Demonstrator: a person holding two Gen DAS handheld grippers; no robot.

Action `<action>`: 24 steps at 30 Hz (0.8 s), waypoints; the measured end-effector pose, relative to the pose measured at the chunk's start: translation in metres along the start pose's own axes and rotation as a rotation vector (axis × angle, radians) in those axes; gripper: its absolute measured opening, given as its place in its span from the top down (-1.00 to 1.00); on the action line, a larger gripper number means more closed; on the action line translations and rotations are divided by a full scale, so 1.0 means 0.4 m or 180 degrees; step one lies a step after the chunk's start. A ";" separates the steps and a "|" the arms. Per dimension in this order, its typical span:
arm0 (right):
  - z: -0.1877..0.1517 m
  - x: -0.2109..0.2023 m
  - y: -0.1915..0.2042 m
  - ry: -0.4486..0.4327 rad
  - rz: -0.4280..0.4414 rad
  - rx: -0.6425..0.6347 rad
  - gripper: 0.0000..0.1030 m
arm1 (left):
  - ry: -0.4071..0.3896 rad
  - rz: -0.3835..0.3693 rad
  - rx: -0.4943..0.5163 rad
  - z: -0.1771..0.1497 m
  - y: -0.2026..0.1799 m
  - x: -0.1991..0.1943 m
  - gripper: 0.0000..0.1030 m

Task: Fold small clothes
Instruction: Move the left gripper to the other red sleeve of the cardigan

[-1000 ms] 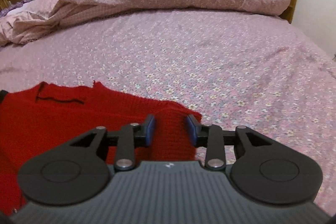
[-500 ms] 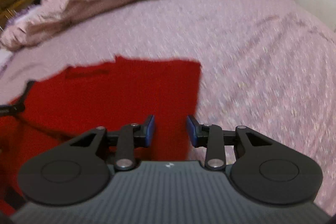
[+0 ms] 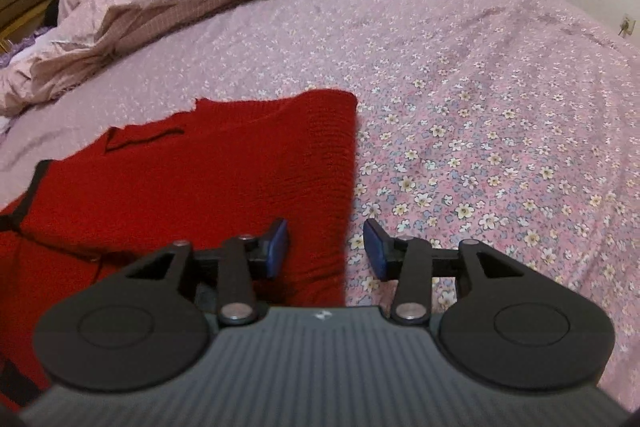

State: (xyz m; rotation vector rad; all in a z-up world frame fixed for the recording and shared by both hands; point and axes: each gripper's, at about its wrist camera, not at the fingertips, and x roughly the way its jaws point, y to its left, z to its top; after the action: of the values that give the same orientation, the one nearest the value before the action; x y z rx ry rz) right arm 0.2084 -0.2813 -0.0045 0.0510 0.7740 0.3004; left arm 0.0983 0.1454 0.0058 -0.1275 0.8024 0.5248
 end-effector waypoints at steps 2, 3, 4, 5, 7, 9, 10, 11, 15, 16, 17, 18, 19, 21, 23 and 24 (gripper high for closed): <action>-0.004 -0.023 0.003 -0.0041 0.0028 -0.0003 0.13 | -0.0006 0.0066 -0.0031 -0.016 0.031 -0.034 -0.64; -0.007 -0.037 0.005 -0.0066 0.0045 -0.0019 0.13 | -0.0010 0.0118 -0.0051 -0.026 0.048 -0.052 -0.65; -0.008 -0.046 0.008 -0.0082 0.0055 -0.0034 0.12 | -0.0011 0.0182 -0.0073 -0.037 0.065 -0.067 -0.65; -0.011 -0.060 0.011 -0.0101 0.0070 -0.0053 0.11 | -0.0010 0.0242 -0.0096 -0.047 0.082 -0.080 -0.66; -0.016 -0.079 0.016 -0.0125 0.0097 -0.0079 0.08 | -0.0002 0.0391 -0.0167 -0.071 0.120 -0.109 -0.67; -0.023 -0.099 0.021 -0.0158 0.0150 -0.0109 0.06 | 0.0008 0.0488 -0.0257 -0.095 0.152 -0.134 -0.68; -0.027 -0.108 0.025 -0.0168 0.0168 -0.0124 0.06 | 0.0016 0.0520 -0.0303 -0.108 0.169 -0.145 -0.68; -0.032 -0.117 0.029 -0.0178 0.0175 -0.0140 0.06 | 0.0027 0.0543 -0.0342 -0.122 0.185 -0.155 -0.69; -0.052 -0.153 0.044 -0.0207 0.0205 -0.0165 0.03 | 0.0113 0.0620 -0.0330 -0.180 0.227 -0.176 -0.71; -0.055 -0.159 0.046 -0.0201 0.0216 -0.0155 0.03 | 0.0142 0.0666 -0.0315 -0.194 0.233 -0.177 -0.71; -0.058 -0.164 0.049 -0.0198 0.0227 -0.0149 0.02 | 0.0170 0.0713 -0.0306 -0.209 0.239 -0.176 -0.71; -0.061 -0.169 0.051 -0.0201 0.0237 -0.0149 0.02 | 0.0198 0.0742 -0.0303 -0.223 0.244 -0.173 -0.71; -0.064 -0.174 0.055 -0.0204 0.0240 -0.0155 0.02 | 0.0231 0.0751 -0.0306 -0.237 0.249 -0.169 -0.71; -0.071 -0.183 0.061 -0.0209 0.0242 -0.0157 0.02 | 0.0313 0.0745 -0.0332 -0.264 0.251 -0.153 -0.71; -0.078 -0.189 0.065 -0.0201 0.0268 -0.0143 0.02 | 0.0383 0.0748 -0.0357 -0.281 0.255 -0.134 -0.71; -0.081 -0.191 0.066 -0.0187 0.0277 -0.0133 0.02 | 0.0402 0.0753 -0.0368 -0.287 0.255 -0.123 -0.71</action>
State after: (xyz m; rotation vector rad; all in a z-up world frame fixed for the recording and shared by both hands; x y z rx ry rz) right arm 0.1277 -0.2798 0.0283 0.0538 0.7081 0.3959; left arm -0.0554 0.1792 -0.0302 -0.1749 0.9163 0.7933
